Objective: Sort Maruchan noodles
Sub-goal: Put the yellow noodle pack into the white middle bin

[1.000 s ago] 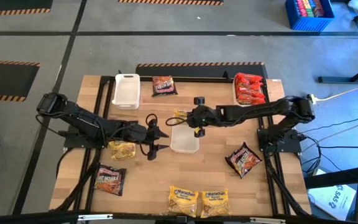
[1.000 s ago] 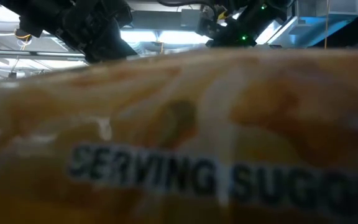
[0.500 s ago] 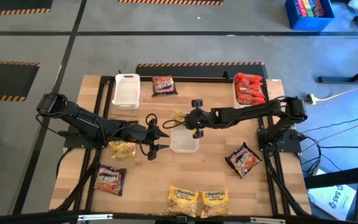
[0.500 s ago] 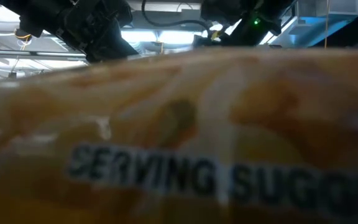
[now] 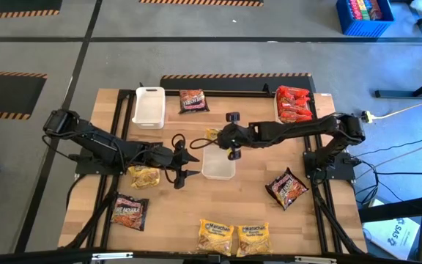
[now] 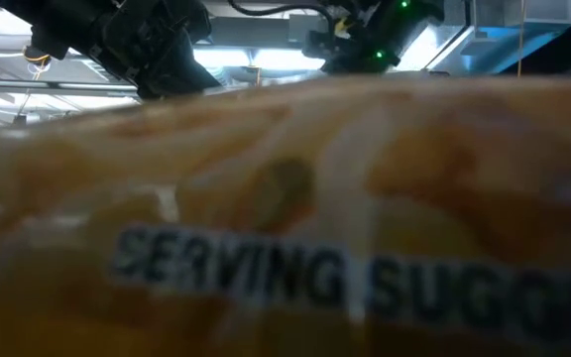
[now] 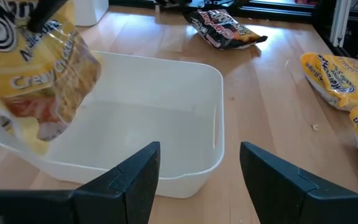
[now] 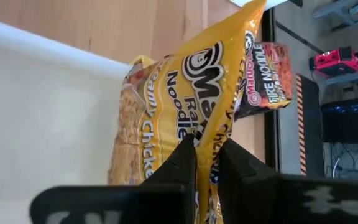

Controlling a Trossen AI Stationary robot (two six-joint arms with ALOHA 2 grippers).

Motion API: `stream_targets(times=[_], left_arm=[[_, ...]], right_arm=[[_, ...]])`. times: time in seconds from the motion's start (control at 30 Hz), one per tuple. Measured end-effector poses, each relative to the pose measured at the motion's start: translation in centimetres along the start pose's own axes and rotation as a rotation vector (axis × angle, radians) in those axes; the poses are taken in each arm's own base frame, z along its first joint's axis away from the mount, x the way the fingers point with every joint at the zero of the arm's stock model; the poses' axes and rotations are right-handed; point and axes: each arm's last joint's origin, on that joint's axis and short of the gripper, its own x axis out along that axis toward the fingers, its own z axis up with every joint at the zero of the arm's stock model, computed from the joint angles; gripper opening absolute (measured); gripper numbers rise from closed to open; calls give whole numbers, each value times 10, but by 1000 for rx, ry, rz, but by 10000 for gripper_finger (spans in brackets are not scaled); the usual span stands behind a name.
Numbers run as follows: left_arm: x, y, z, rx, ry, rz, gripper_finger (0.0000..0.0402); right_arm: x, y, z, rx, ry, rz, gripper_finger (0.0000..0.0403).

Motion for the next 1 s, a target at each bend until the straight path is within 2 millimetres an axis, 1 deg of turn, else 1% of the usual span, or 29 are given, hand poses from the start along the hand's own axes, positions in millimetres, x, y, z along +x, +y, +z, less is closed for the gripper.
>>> stream_targets(times=[0.17,0.3,0.37,0.5,0.6,0.7,0.87,1.0], left_arm=[[0,0,0,-2,0,0,215],[0,0,0,-2,0,0,215],[0,0,0,-3,0,0,215],[0,0,0,-3,0,0,215],[0,0,0,-4,-4,-1,215],[0,0,1,-4,-6,-1,215],[0,0,1,-4,-8,-1,215],[1,4,2,-5,-20,53,215]], right_arm=[[0,1,-3,-19,38,21,23],[4,4,-4,-25,48,36,23],[9,5,-2,-23,43,39,23],[21,13,-7,-45,99,47,23],[24,15,-8,-41,116,49,23],[23,14,-7,-30,122,54,23],[11,3,5,-14,94,49,23],[4,-3,12,-18,103,54,23]])
